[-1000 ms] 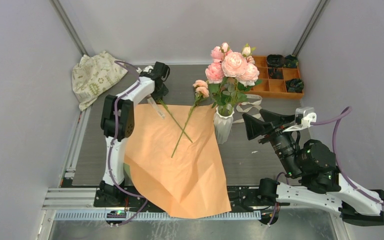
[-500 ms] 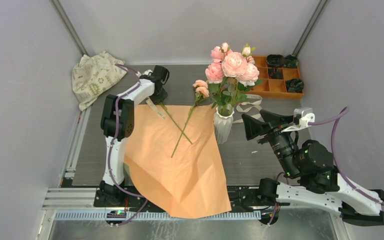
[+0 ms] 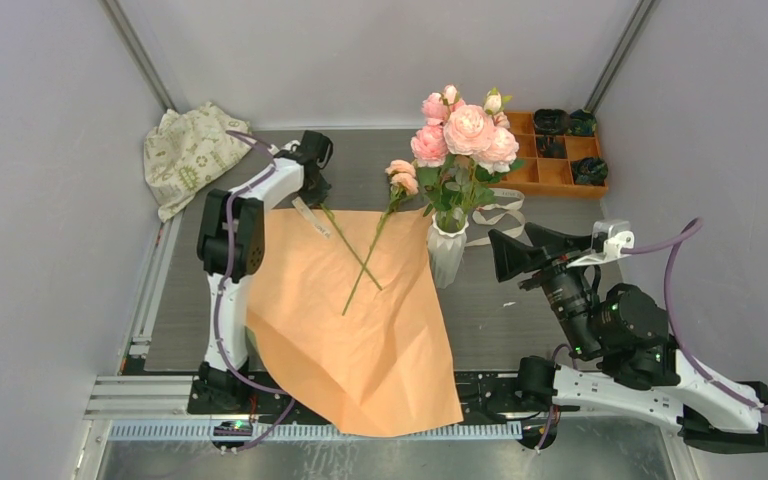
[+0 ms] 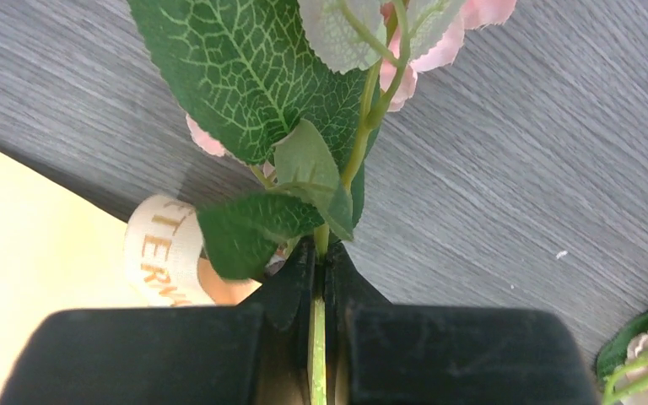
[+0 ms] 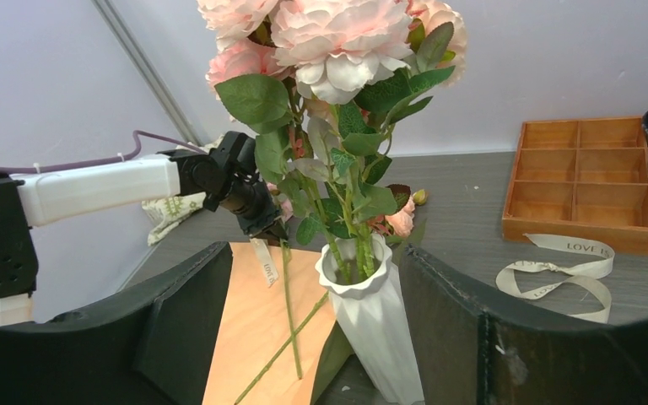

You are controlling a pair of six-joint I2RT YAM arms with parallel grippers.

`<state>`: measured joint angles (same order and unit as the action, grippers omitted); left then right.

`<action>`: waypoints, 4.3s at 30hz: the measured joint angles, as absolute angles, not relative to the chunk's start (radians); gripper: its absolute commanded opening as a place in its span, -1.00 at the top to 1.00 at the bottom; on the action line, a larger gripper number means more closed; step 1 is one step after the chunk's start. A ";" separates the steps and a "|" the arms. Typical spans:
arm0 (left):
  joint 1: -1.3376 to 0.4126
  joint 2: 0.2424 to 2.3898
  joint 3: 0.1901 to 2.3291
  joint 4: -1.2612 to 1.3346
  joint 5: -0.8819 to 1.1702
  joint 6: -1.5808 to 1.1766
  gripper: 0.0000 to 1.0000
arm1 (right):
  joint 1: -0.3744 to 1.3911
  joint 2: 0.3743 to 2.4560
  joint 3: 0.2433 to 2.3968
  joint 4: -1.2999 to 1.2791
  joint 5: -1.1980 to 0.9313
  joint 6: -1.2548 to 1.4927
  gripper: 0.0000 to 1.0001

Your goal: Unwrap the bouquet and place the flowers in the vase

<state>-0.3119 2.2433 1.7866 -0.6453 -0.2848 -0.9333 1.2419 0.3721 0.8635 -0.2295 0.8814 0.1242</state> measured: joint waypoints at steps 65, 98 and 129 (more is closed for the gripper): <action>-0.968 1.535 1.491 0.539 -0.119 -0.204 0.92 | 1.242 0.170 0.764 -0.268 1.050 0.143 -0.51; -1.035 1.352 1.048 0.564 -0.243 -0.290 -0.46 | 1.242 0.282 0.759 -0.260 1.006 0.164 -0.59; -1.047 0.562 0.965 -0.243 -1.184 -0.360 -0.11 | 1.271 1.712 1.674 -0.662 0.611 0.435 -0.48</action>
